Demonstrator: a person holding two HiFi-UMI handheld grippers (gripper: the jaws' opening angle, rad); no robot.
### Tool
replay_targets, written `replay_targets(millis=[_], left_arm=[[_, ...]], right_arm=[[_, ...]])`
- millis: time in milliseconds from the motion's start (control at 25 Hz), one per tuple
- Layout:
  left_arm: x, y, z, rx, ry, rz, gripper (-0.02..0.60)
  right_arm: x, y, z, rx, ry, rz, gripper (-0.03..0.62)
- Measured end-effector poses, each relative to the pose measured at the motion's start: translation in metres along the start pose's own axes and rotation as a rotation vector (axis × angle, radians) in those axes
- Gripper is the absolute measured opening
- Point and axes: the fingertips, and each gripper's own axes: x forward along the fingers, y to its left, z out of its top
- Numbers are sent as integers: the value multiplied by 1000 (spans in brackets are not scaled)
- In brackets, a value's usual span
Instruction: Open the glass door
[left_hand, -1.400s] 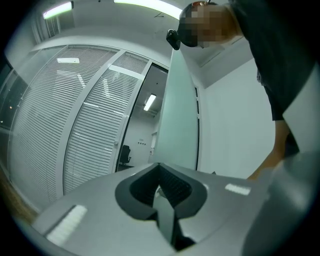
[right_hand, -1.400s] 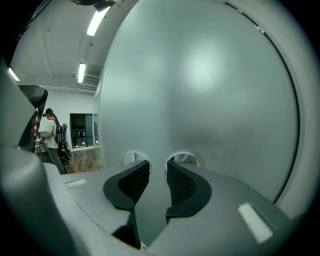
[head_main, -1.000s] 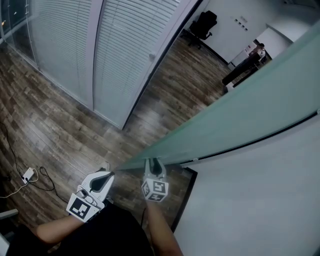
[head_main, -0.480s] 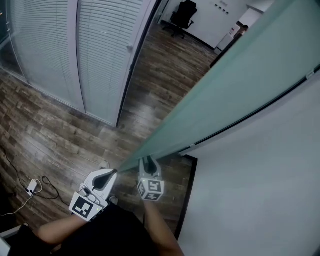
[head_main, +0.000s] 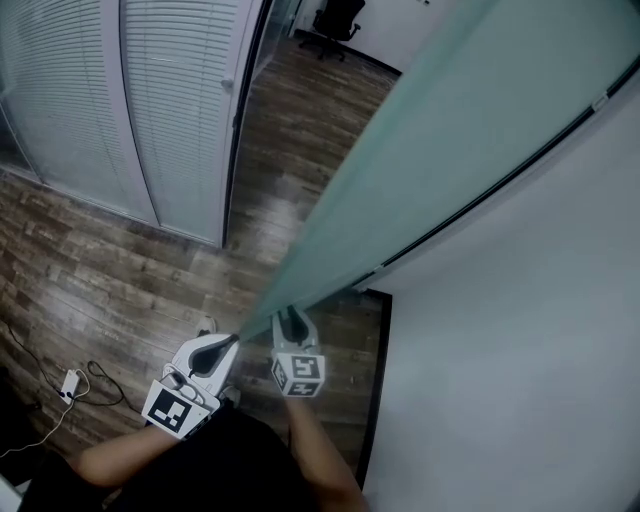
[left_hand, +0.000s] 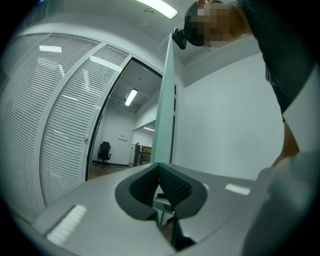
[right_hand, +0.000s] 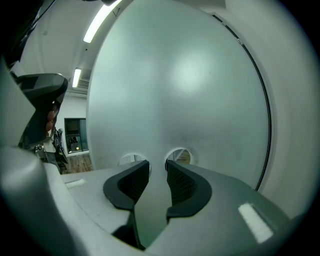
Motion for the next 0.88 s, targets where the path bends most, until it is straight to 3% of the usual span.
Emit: replay_targets(millis=[400,480,880], left_arm=[[18,-8,6,11,17,-35,5],[19,-5,0,13,35,-29,58],[33,-9,-3,28,30,-54,104]], right_arm=[[-11,1,-3,26,-5,-24,117],[-12,0,-3,26,-9,-24,117],[-17,1,-9,18,-24,-5,118]])
